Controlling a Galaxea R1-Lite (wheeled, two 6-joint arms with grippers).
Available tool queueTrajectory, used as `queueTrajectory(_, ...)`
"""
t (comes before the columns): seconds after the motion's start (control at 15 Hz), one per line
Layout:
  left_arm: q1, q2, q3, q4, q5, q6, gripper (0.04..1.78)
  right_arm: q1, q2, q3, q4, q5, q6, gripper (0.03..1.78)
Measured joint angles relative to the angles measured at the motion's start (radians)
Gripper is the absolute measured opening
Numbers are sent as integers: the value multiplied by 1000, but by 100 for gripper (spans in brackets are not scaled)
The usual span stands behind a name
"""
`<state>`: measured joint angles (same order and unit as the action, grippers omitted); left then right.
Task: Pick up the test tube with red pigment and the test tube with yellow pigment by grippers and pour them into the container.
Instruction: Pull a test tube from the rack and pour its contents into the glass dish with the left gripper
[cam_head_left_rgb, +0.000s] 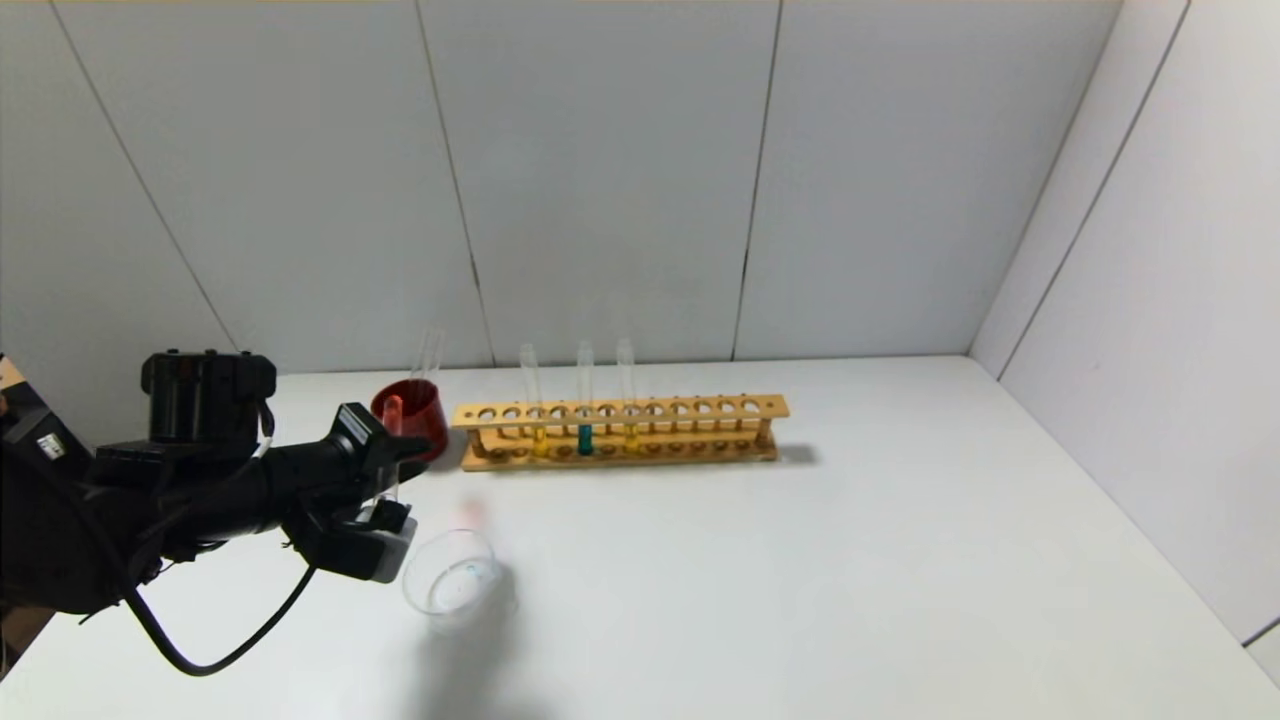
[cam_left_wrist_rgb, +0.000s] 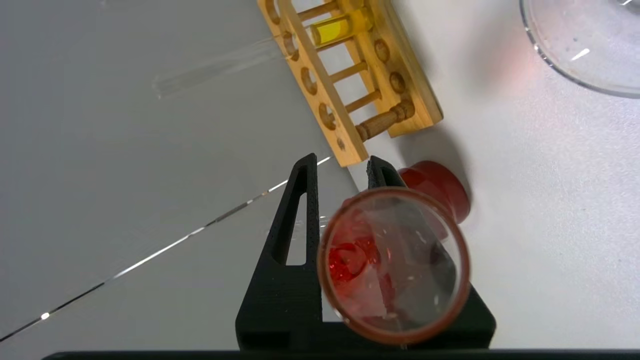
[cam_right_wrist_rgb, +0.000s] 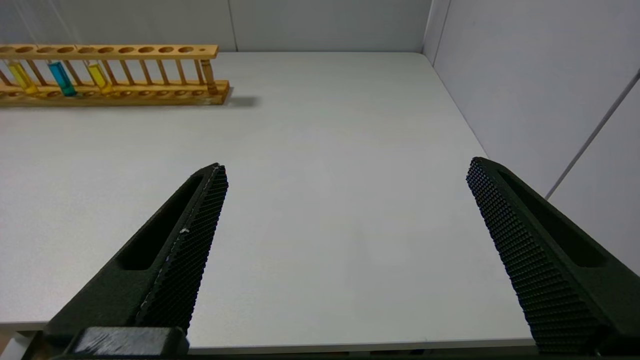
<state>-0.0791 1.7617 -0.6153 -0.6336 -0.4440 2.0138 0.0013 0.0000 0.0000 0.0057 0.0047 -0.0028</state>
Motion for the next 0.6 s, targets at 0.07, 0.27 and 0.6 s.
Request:
queueTrajectory(0.07, -7, 11, -1, 0, 0, 1, 37, 0, 0, 0, 0, 0, 0, 175)
queueTrajectory(0.27, -26, 37, -1, -24, -1, 27, 37, 0, 0, 0, 0, 0, 0, 175)
queueTrajectory(0.6, -26, 52, 0, -34, -4, 70, 37, 0, 0, 0, 0, 0, 0, 175)
